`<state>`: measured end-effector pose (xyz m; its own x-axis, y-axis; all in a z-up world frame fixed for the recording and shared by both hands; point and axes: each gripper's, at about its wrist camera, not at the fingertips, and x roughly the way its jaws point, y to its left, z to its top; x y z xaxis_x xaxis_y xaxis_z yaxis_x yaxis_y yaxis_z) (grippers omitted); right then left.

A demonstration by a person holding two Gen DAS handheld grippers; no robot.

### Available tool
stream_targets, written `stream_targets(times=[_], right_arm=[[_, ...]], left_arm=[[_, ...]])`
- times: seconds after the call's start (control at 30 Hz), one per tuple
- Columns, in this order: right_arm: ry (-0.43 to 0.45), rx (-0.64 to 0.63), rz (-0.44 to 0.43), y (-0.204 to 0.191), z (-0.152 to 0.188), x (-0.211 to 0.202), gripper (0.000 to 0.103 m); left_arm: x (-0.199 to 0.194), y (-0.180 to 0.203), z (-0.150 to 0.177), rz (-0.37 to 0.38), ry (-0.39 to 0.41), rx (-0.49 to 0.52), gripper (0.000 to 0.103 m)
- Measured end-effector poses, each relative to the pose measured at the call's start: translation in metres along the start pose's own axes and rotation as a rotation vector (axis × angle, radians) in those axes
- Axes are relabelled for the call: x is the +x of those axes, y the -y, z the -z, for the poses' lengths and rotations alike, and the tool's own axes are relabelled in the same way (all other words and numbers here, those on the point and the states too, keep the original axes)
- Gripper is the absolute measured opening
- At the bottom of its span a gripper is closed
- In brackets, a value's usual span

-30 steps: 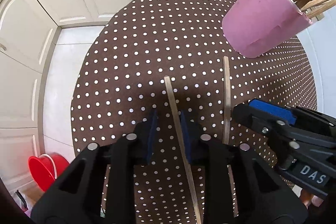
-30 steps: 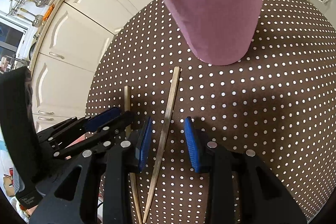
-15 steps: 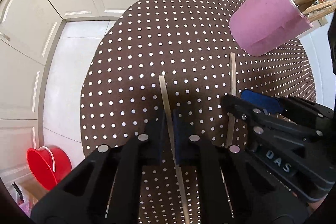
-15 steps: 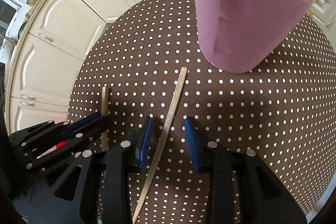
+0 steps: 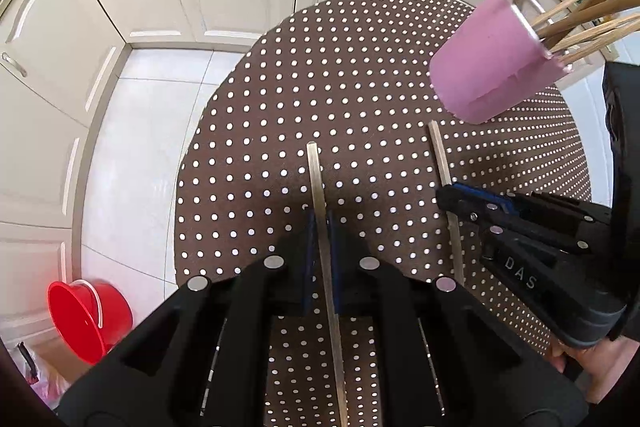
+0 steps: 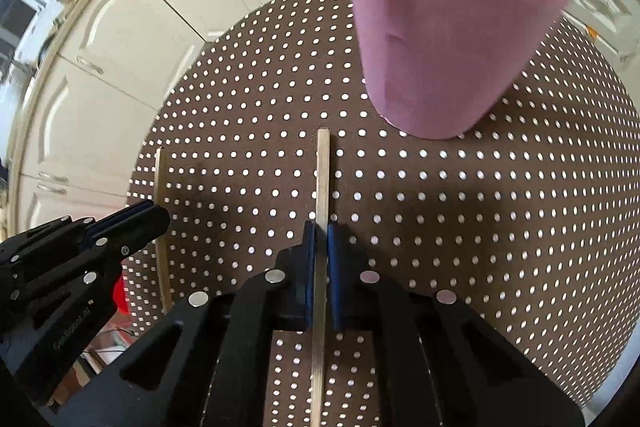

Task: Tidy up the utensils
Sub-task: 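Grasp a wooden chopstick with the left gripper while the right gripper grasps another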

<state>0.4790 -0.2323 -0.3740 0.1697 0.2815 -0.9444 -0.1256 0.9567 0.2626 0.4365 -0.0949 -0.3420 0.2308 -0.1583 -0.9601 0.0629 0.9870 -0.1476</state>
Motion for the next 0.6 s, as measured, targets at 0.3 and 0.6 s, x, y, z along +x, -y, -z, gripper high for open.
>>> stream_targets(times=[0.3, 0.6], right_arm=[[0.065, 0.046, -0.059, 0.013, 0.013, -0.037, 0.005], [0.157, 0.085, -0.094, 0.02, 0.032, -0.074, 0.005]], left_arm=[[-0.019, 0.014, 0.007, 0.011, 0.028, 0.031, 0.007], [-0.046, 0.031, 0.017, 0.021, 0.074, 0.075, 0.006]])
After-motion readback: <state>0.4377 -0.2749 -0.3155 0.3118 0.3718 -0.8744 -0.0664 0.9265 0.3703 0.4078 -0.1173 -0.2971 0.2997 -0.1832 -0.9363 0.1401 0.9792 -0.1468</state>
